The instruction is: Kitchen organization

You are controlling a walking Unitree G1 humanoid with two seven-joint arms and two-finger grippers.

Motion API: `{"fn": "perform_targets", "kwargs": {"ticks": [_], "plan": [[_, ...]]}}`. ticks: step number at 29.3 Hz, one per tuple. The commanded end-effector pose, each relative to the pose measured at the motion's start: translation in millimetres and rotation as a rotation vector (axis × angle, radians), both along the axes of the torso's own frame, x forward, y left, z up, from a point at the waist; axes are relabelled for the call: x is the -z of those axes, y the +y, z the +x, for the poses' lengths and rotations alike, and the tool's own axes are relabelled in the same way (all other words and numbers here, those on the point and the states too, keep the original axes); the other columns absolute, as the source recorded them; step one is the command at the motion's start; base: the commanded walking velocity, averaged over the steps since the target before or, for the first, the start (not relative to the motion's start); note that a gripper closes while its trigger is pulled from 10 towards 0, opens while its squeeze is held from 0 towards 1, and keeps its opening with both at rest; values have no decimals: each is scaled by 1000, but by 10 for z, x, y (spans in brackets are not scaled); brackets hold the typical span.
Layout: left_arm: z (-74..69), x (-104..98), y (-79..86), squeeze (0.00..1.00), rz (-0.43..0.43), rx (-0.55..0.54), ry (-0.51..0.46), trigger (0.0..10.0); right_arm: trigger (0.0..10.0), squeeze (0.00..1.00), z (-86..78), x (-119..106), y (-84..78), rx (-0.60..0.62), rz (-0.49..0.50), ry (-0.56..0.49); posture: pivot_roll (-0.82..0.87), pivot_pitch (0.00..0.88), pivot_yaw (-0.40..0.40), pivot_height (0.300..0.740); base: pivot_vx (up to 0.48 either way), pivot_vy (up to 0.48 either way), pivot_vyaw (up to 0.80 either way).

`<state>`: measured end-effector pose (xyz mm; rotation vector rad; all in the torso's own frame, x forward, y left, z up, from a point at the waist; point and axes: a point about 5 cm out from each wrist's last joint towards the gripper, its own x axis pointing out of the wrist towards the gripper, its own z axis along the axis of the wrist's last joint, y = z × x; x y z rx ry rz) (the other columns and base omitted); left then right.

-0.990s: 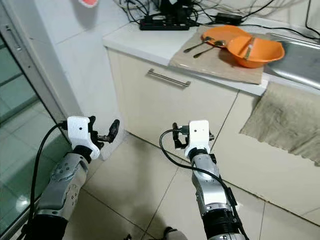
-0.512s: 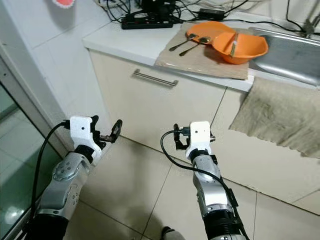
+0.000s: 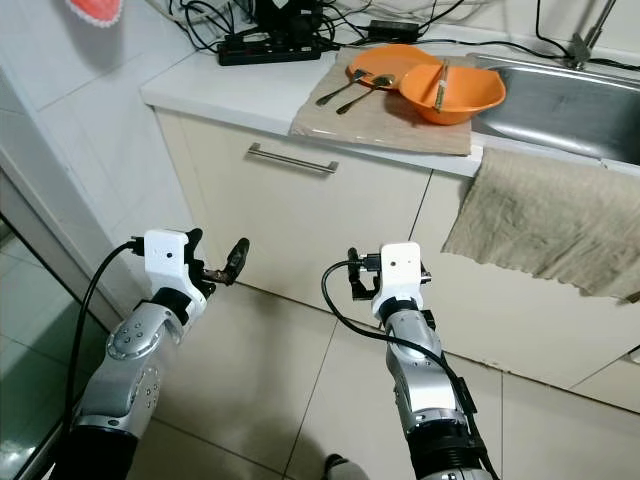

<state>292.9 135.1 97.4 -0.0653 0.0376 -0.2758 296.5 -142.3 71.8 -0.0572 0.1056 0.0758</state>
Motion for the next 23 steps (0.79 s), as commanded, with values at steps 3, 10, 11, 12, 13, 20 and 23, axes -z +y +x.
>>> {"fn": "perform_targets", "kwargs": {"ticks": [3, 10, 11, 12, 13, 20, 23], "plan": [[24, -9, -15, 1000, -4, 20, -1, 10000, 10000, 0, 11, 1, -11, 14, 5, 4, 26, 0, 30, 740, 0, 0, -725], [25, -12, -27, 1000, -17, 30, 1, 10000, 10000, 0, 5, 8, -26, 17, 5, 7, 25, 0, 30, 740, 0, 0, -724], [25, -12, -27, 1000, -17, 30, 1, 10000, 10000, 0, 5, 8, -26, 17, 5, 7, 25, 0, 30, 740, 0, 0, -725], [24, -11, -29, 1000, -16, 31, 0, 10000, 10000, 0, 4, 9, -28, 18, 6, 7, 25, 0, 30, 740, 0, 0, -725], [21, -10, -33, 1000, -10, 36, -2, 10000, 10000, 0, 2, 10, -30, 20, 6, 7, 24, 0, 29, 740, 0, 0, -725], [23, -10, -44, 1000, -1, 41, -4, 10000, 10000, 0, 6, 13, -45, 26, 6, 8, 24, 0, 30, 740, 0, 0, -724], [23, -8, -49, 1000, 3, 45, -5, 10000, 10000, 0, 7, 20, -47, 28, 6, 9, 24, 0, 32, 740, 0, 0, -725]]}}
